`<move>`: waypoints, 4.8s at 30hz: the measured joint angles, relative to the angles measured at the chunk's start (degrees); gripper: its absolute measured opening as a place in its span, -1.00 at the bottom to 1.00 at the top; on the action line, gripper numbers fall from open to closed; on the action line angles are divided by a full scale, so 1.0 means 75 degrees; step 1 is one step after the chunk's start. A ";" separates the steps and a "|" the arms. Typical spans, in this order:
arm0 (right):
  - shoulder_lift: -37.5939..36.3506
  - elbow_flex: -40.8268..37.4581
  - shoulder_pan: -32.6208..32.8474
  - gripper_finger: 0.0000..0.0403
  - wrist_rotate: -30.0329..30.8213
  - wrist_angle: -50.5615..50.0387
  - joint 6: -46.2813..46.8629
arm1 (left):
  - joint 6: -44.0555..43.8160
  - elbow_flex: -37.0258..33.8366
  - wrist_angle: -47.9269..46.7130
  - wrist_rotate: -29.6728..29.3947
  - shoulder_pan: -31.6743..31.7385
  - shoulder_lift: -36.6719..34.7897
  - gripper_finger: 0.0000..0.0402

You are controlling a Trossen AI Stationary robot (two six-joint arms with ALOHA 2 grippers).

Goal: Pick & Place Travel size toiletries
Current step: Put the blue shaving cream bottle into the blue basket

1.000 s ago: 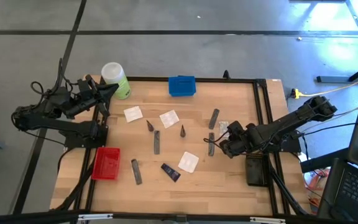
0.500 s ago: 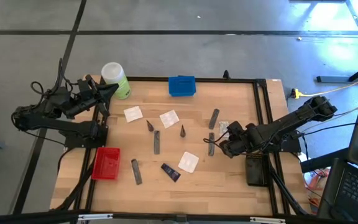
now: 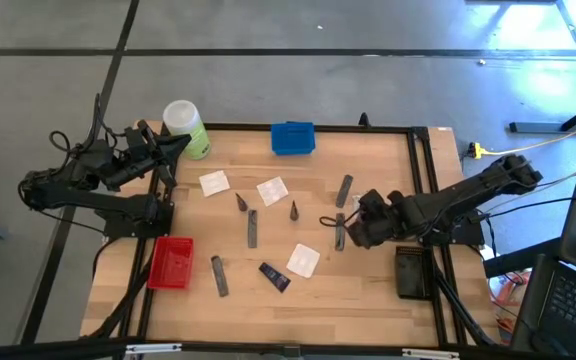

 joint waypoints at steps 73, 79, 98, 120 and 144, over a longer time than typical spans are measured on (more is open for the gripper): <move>0.4686 0.4310 -0.7804 -0.98 -0.4148 0.4696 -0.8148 | 0.0000 0.0000 -0.0001 0.0000 0.0001 -0.0001 -0.92; 0.4982 0.4310 -0.7802 -0.98 -0.3985 0.4694 -0.8141 | 0.0000 0.0000 -0.0002 0.0001 0.0000 -0.0002 -0.92; 0.5015 0.4310 -0.7802 -0.98 -0.3067 0.4016 -0.7977 | 0.0002 0.0000 -0.0002 -0.0002 -0.0001 -0.0003 -0.92; 0.5009 0.4441 -0.7715 -0.99 -0.3835 0.4026 -0.7327 | 0.0001 0.0000 -0.0001 -0.0001 0.0002 -0.0002 -0.92; 0.5344 0.5348 -0.7773 -1.00 -0.3410 0.2950 -0.7258 | 0.0001 0.0000 0.0000 0.0001 -0.0001 -0.0001 -0.92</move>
